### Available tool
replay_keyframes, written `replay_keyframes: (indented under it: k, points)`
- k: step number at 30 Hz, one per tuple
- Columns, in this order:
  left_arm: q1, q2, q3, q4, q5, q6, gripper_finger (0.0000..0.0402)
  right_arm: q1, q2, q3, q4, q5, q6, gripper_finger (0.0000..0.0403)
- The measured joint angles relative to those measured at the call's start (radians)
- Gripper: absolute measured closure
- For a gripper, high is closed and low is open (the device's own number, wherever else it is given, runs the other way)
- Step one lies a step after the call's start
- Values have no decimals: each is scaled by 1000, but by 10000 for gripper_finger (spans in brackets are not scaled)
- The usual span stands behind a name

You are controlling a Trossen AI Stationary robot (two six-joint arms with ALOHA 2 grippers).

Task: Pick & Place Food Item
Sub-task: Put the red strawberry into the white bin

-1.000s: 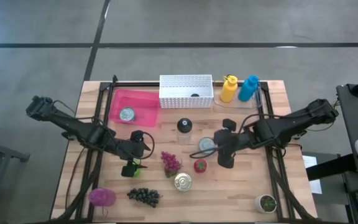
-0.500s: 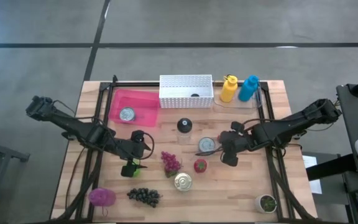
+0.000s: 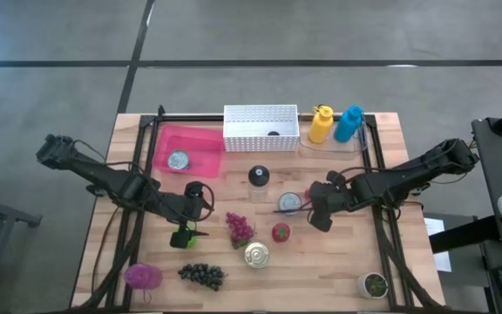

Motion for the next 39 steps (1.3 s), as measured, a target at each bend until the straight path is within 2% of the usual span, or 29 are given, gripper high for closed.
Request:
replay_keyframes:
  k: [3, 6, 14, 21, 30, 36, 39]
  points:
    - [0, 0, 0, 6, 0, 0, 44, -3, 0, 1, 3, 6, -3, 233]
    - [0, 0, 3, 6, 0, 0, 42, -3, 5, 1, 3, 63, -2, 219]
    - [0, 0, 5, 10, 0, 0, 40, -5, 10, 0, 7, 130, -14, 187]
    - [0, 0, 5, 10, 0, -1, 46, -14, 21, -11, 24, 95, -21, 178]
    - [0, 0, 5, 10, 0, -3, 38, -66, 22, -104, 71, 71, -20, 179]
    - [0, 0, 5, 10, 0, -3, 45, -119, 22, -176, 219, 22, -95, 179]
    - [0, 0, 5, 10, 0, -3, 46, -129, 22, -195, 234, 22, -111, 179]
